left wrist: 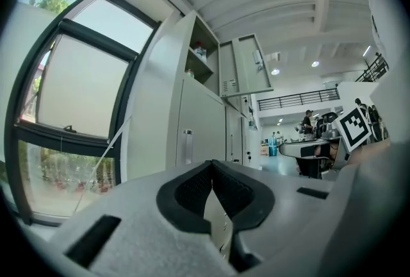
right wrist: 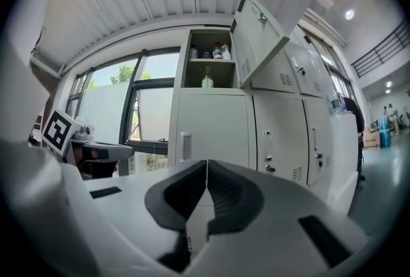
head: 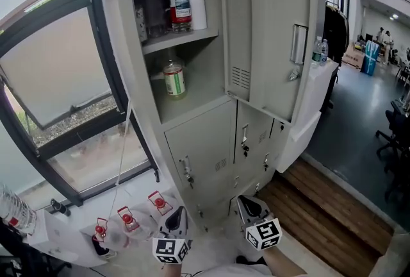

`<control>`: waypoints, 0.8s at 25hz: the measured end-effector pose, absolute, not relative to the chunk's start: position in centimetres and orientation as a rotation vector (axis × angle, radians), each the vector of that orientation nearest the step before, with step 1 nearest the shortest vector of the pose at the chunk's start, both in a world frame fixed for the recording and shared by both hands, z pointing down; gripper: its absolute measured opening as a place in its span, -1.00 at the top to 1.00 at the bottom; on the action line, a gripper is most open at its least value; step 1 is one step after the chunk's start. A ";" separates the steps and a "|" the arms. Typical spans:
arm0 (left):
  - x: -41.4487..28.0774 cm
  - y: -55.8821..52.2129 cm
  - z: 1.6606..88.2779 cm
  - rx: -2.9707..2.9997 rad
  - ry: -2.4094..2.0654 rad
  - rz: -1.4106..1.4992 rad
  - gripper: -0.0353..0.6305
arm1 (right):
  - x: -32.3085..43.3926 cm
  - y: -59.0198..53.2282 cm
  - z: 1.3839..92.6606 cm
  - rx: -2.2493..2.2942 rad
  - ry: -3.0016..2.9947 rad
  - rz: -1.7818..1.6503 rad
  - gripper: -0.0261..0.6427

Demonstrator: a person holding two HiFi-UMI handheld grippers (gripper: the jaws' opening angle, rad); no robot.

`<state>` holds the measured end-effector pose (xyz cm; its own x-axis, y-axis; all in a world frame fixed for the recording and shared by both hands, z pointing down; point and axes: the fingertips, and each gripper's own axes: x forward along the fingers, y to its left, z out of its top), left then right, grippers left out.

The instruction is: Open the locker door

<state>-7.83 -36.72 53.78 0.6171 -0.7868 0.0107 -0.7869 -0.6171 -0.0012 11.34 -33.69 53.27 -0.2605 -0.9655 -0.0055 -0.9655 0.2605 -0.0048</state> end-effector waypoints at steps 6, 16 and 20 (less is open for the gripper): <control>-8.9 -36.8 54.3 2.788 -1.415 0.006 0.87 | 10.6 -34.1 53.9 -1.889 2.498 -0.039 0.88; -9.6 -37.7 54.7 2.765 -1.441 0.005 0.87 | 10.1 -34.9 54.6 -1.888 2.505 -0.047 0.88; -9.5 -38.0 54.7 2.762 -1.436 0.002 0.87 | 9.9 -35.1 54.7 -1.881 2.508 -0.054 0.88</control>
